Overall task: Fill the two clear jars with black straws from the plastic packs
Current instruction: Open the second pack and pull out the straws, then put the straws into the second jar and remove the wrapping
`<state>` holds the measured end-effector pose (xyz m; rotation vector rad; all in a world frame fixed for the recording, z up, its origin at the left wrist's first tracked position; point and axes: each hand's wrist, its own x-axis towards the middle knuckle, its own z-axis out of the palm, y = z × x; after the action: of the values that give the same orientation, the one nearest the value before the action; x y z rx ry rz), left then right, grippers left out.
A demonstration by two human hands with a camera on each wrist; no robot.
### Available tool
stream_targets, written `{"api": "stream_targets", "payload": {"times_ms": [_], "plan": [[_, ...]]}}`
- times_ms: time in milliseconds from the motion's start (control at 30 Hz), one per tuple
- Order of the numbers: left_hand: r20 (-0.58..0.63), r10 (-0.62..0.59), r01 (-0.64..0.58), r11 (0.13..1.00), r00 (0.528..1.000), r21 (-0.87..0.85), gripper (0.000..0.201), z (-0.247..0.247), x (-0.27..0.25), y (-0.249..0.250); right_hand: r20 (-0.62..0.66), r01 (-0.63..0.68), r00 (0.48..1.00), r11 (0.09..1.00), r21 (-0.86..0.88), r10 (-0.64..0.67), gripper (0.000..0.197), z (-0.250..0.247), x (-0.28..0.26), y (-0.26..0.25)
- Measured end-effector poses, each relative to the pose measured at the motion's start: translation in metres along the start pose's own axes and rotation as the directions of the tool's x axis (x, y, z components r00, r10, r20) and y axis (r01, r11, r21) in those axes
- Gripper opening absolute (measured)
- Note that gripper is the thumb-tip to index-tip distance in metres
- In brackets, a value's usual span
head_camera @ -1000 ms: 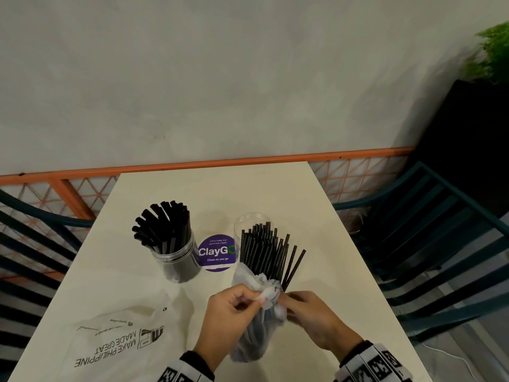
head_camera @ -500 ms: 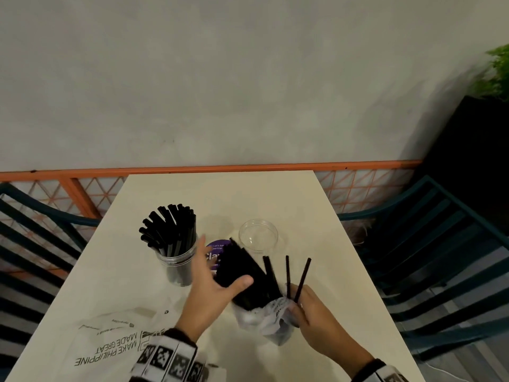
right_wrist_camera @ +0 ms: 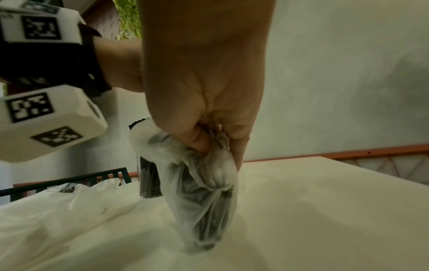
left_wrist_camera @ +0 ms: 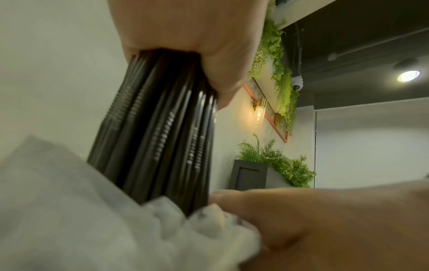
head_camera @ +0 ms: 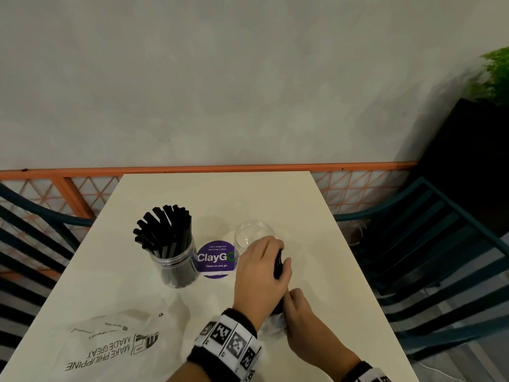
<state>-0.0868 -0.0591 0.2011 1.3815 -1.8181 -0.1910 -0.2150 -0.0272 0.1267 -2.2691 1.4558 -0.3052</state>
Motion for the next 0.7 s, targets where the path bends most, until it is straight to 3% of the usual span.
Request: {"api": "stream_targets", "payload": {"times_ms": [100,167,233,300,367,467,600,700], "plan": [[0.116,0.070,-0.071,0.997,0.991,0.006,0.030,0.006,0.009,-0.004,-0.025,-0.072,0.997,0.985,0.158,0.077,0.072,0.011,0.001,0.011],[0.182,0.112,-0.112,0.994,0.977,-0.012,0.031,0.009,0.011,-0.006,-0.048,-0.197,0.972,0.905,0.376,0.231,0.070,0.016,0.003,0.020],[0.228,0.168,-0.179,0.983,0.959,0.030,0.030,0.014,0.011,-0.006,-0.094,-0.309,0.912,0.818,0.485,0.400,0.046,0.016,0.005,0.030],[0.269,0.226,-0.259,0.961,0.936,0.095,0.032,0.020,0.010,-0.004,-0.104,-0.363,0.875,0.785,0.502,0.472,0.023,0.017,0.006,0.031],[0.298,0.246,-0.296,0.946,0.922,0.133,0.035,0.026,0.011,-0.001,-0.062,-0.385,0.873,0.761,0.521,0.484,0.022,0.019,0.007,0.028],[0.314,0.239,-0.308,0.932,0.919,0.192,0.035,0.030,0.014,0.001,-0.031,-0.366,0.878,0.712,0.599,0.478,0.057,0.027,0.007,0.031],[0.325,0.207,-0.281,0.939,0.923,0.198,0.037,0.027,0.015,-0.003,-0.076,-0.289,0.867,0.621,0.728,0.492,0.024,0.025,0.004,0.030],[0.316,0.176,-0.244,0.951,0.932,0.190,0.037,0.024,0.018,-0.007,-0.009,-0.268,0.890,0.540,0.798,0.455,0.035,0.023,-0.003,0.036]]}}
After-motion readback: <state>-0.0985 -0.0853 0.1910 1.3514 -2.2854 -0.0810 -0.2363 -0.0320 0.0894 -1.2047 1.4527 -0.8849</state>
